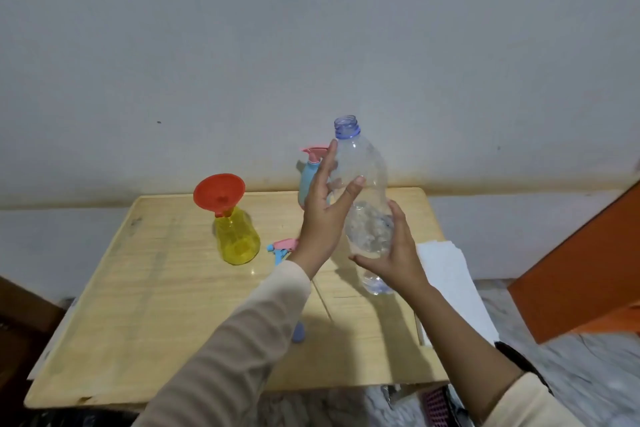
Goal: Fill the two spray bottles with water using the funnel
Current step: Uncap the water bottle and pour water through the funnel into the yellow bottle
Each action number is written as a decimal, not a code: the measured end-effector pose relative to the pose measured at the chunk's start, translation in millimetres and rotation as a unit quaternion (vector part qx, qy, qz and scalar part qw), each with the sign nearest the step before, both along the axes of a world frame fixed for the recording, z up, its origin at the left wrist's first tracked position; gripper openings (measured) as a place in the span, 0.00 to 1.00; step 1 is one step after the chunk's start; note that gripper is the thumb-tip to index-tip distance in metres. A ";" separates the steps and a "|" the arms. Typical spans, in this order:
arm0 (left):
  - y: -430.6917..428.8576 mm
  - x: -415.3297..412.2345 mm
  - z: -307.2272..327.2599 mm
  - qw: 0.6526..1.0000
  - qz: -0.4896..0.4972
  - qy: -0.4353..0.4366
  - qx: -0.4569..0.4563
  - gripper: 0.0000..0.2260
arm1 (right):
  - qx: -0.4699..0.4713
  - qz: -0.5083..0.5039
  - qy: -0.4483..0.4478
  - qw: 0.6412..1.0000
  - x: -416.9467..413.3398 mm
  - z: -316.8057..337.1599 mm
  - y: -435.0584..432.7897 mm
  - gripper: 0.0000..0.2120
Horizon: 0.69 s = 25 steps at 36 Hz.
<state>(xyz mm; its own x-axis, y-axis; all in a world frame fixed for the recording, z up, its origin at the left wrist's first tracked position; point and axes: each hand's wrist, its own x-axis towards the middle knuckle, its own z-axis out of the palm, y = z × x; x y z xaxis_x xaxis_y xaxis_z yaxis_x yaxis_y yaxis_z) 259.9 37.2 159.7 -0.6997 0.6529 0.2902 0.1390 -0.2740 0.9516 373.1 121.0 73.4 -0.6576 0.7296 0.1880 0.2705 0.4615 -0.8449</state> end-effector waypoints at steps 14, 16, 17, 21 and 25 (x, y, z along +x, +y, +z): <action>27.1 14.9 -12.5 0.988 -0.104 0.087 -0.071 0.29 | -0.050 -0.033 0.004 0.998 12.9 -20.5 12.4 0.53; 28.3 16.7 -13.4 0.986 -0.109 0.101 -0.074 0.29 | -0.055 -0.044 0.008 0.997 14.7 -22.6 13.4 0.53; 28.5 16.9 -14.7 0.985 -0.111 0.104 -0.075 0.29 | -0.056 -0.047 0.008 0.997 16.0 -23.4 13.5 0.53; 28.1 16.0 -23.9 0.982 -0.127 0.117 -0.082 0.29 | -0.052 -0.061 -0.002 0.997 20.4 -29.6 12.7 0.53; 29.6 15.5 -26.7 0.974 -0.146 0.145 -0.093 0.29 | -0.051 -0.075 0.002 0.996 21.7 -32.1 10.1 0.53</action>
